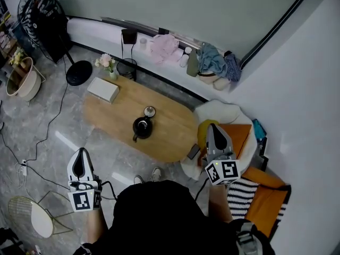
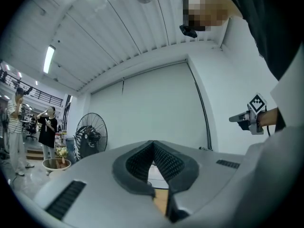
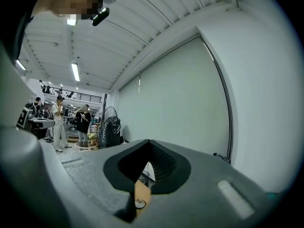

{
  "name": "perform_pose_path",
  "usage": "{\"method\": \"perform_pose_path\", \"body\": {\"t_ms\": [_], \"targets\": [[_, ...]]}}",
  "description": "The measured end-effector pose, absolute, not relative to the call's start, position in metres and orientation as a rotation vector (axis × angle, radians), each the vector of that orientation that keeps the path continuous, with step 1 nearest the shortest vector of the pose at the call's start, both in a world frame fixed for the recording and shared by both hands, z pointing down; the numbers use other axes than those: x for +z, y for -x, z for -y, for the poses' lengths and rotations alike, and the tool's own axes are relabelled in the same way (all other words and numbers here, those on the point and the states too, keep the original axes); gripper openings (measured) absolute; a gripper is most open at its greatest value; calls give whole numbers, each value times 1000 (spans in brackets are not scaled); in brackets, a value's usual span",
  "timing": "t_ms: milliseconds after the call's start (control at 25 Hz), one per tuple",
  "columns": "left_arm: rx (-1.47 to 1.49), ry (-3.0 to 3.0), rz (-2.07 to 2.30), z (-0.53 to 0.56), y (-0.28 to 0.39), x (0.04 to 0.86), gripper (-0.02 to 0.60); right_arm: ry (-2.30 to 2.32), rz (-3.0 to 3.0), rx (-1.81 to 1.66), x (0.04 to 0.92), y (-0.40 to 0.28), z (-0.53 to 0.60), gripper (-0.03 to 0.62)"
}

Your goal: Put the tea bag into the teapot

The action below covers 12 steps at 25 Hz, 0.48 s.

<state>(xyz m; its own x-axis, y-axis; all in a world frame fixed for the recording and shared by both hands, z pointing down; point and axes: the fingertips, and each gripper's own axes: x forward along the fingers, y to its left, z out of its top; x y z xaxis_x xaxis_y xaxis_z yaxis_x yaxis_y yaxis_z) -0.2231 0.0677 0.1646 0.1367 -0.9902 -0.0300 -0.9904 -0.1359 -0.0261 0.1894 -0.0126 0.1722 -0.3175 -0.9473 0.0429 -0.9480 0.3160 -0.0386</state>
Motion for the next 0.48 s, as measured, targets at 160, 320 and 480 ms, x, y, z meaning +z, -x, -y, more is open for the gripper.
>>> {"method": "perform_pose_path", "body": {"t_ms": [160, 320, 480], "targets": [[20, 2334, -2016, -59, 223, 159, 8, -1812, 2565, 83, 168, -178, 19, 5], [34, 2342, -1979, -50, 217, 152, 8, -1792, 2592, 64, 163, -168, 26, 5], [48, 2355, -1951, -42, 213, 147, 8, -1774, 2618, 50, 158, -159, 35, 5]]}}
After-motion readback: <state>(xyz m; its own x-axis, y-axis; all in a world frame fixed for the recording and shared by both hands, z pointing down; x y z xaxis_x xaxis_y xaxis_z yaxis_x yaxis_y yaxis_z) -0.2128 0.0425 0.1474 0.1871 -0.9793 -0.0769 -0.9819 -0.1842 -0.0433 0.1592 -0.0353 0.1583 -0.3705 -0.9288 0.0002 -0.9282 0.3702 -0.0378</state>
